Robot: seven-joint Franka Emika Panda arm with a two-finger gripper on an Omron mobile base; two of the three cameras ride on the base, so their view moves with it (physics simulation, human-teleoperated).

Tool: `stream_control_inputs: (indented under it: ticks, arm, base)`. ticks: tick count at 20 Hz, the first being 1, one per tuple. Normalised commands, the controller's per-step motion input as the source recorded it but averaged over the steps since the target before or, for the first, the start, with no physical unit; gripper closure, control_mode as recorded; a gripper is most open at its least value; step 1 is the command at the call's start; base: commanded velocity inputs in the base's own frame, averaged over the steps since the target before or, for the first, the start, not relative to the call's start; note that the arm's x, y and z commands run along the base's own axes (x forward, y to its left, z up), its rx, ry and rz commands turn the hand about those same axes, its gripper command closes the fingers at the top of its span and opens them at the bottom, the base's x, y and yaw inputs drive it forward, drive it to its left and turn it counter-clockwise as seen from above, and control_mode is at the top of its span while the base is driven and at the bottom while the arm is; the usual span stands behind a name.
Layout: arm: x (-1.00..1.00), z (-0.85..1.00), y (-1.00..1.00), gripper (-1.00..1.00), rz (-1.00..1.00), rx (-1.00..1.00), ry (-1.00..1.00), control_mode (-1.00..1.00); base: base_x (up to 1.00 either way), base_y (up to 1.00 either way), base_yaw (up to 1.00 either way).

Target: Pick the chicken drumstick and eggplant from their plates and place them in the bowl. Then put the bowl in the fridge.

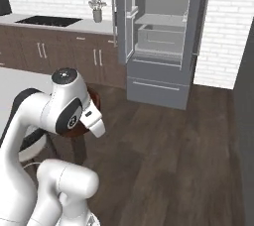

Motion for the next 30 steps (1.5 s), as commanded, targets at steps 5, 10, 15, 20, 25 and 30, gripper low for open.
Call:
stream_control_inputs:
  ticks: [5,10,15,20,25,30]
  arm:
    - [0.00,0.00,0.00,1.00,0.00,0.00,0.00,1.00]
    - [0.00,0.00,0.00,1.00,0.00,0.00,0.00,1.00]
    - [0.00,0.00,0.00,1.00,0.00,0.00,0.00,1.00]
    - [0.00,0.00,0.00,1.00,0.00,0.00,0.00,1.00]
    - [0.00,0.00,0.00,1.00,0.00,0.00,0.00,1.00]
    - [0.00,0.00,0.00,1.00,0.00,0.00,0.00,1.00]
  base:
    - [1.00,0.10,-0.15]
    - [1.00,0.14,-0.15]
    - [1.00,0.06,-0.05]
    - [1.00,0.34,0.00]
    - [1.00,0.08,0.00]
    - [1.00,0.06,-0.01]
